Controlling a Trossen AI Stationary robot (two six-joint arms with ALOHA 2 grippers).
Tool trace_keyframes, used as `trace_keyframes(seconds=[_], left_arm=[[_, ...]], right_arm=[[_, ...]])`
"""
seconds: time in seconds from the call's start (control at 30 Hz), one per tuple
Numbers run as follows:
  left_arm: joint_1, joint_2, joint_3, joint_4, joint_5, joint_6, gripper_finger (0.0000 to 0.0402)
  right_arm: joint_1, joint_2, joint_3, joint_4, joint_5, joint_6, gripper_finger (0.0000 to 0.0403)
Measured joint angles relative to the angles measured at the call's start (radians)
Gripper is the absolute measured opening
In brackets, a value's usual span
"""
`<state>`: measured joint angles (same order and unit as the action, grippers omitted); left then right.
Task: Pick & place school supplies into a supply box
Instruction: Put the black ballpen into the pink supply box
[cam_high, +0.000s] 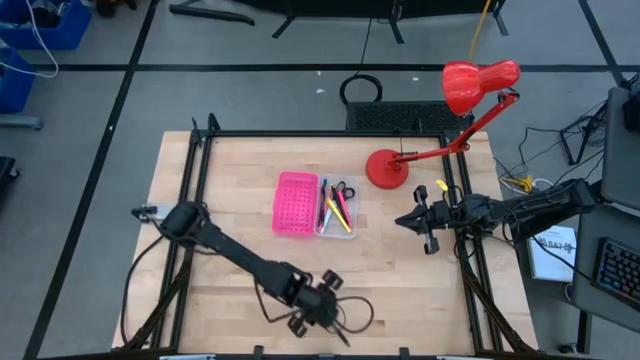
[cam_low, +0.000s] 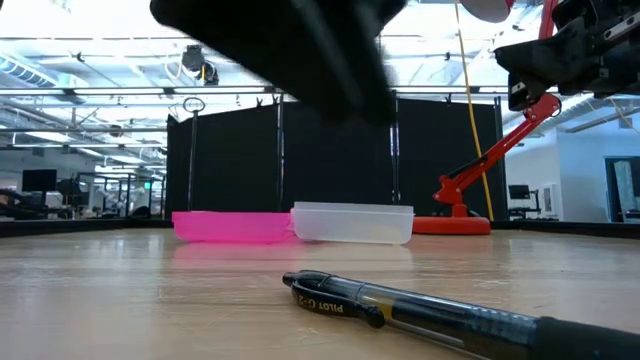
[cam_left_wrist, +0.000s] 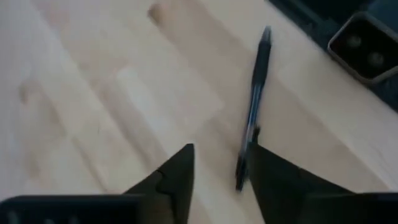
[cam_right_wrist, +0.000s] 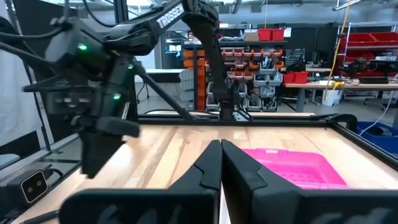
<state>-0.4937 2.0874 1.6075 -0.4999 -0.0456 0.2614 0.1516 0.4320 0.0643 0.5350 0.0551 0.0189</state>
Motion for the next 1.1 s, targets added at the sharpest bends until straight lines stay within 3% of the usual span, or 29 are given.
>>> trace_keyframes(seconds=[0.2, 0.37, 0.63, 0.9, 1.1], left_arm=[[-0.019, 0.067, 0.087, 0.088, 0.033, 0.027, 0.0214], [-0.015, 0.117, 0.087, 0.19, 0.104, 0.024, 0.0237], [-0.015, 0.201, 0.086, 0.218, 0.198, 0.052, 0.0239], [-0.001, 0.219, 0.087, 0.138, 0.19, -0.026, 0.0237], [0.026, 0.214, 0.089, 0.047, 0.151, -0.055, 0.0184]], right_arm=[[0.0, 0.0, -0.001, 0.0, -0.004, -0.001, 0.0], [0.0, 0.0, -0.001, -0.001, -0.004, 0.019, 0.0], [0.0, 0.004, -0.002, -0.01, -0.004, 0.029, 0.0], [0.0, 0.011, -0.002, -0.015, -0.003, 0.046, 0.0], [0.0, 0.014, -0.003, -0.014, -0.001, 0.046, 0.0]])
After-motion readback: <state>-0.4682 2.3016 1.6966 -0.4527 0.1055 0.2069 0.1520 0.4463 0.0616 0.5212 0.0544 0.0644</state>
